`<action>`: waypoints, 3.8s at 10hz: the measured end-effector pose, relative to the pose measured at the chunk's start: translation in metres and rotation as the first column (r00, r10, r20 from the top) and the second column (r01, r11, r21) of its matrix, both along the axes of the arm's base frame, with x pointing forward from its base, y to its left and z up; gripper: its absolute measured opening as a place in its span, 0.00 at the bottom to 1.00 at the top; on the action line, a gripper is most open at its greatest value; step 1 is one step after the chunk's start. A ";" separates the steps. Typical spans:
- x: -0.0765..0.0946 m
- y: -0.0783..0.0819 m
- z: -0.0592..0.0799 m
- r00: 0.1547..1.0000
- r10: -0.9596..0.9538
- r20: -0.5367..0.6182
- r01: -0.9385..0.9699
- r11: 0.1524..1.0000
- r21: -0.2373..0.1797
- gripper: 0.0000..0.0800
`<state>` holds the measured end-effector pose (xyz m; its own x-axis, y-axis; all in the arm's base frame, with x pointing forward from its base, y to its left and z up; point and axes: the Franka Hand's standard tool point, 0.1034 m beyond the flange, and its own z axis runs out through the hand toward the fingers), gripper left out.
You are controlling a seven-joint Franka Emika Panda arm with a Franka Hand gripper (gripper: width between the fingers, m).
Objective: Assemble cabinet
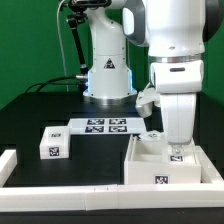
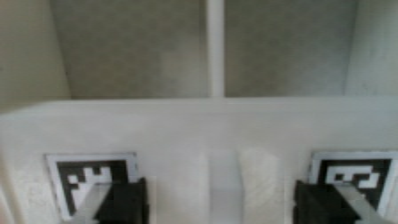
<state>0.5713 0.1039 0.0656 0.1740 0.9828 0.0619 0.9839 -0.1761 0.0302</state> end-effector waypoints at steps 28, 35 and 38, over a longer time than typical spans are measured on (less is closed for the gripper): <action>-0.132 -0.002 -0.031 0.840 0.540 -0.053 -0.542 0.840 -0.034 1.00; -0.142 -0.003 -0.044 0.832 0.549 -0.078 -0.551 0.834 -0.013 1.00; -0.145 -0.002 -0.047 0.838 0.540 -0.086 -0.542 0.840 -0.008 1.00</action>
Offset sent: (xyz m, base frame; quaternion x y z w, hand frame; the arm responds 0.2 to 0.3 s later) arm -0.0507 0.0044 0.0326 -0.0179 0.0071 -0.0233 0.9995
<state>0.4268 0.1024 0.0184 -0.3829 0.9230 0.0385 0.9216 0.3845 -0.0527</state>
